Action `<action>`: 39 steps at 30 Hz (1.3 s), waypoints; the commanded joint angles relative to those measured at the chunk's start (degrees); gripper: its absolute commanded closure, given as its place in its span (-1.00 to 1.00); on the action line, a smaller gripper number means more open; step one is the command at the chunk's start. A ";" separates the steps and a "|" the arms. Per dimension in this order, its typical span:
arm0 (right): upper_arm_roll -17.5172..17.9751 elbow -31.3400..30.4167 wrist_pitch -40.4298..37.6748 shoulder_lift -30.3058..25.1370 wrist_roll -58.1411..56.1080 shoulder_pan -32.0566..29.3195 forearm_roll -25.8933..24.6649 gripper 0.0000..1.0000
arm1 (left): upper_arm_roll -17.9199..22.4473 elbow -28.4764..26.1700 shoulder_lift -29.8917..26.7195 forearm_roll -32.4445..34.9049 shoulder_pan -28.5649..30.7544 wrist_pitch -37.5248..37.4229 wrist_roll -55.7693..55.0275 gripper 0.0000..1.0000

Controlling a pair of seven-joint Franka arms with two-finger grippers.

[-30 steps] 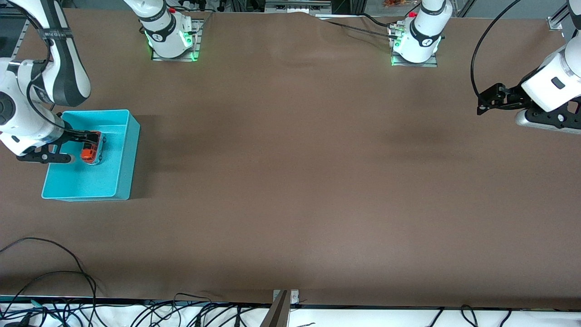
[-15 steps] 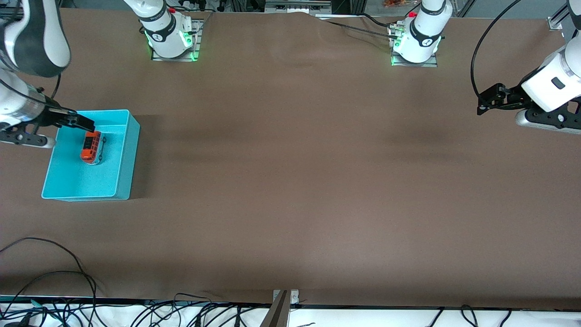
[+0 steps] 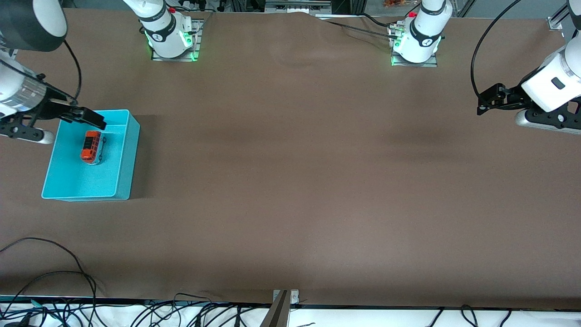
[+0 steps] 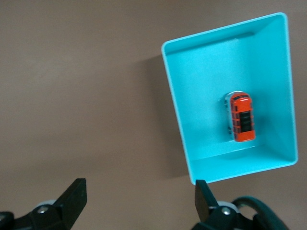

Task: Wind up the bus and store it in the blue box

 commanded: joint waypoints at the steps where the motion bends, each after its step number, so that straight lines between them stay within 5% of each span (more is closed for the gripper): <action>1: -1.46 7.39 -4.80 4.48 4.48 4.85 0.93 -1.00 | 0.03 1.76 0.88 -0.24 0.09 -1.19 -0.51 -1.00; 13: -6.91 18.12 -12.62 8.97 2.30 10.92 1.01 -1.00 | 0.03 1.76 0.88 -0.24 0.00 -1.19 -0.51 -1.00; 39: -9.46 18.21 -17.11 8.26 -7.81 9.52 0.49 -1.00 | 0.03 1.85 0.88 -0.86 0.00 -1.19 -0.51 -1.00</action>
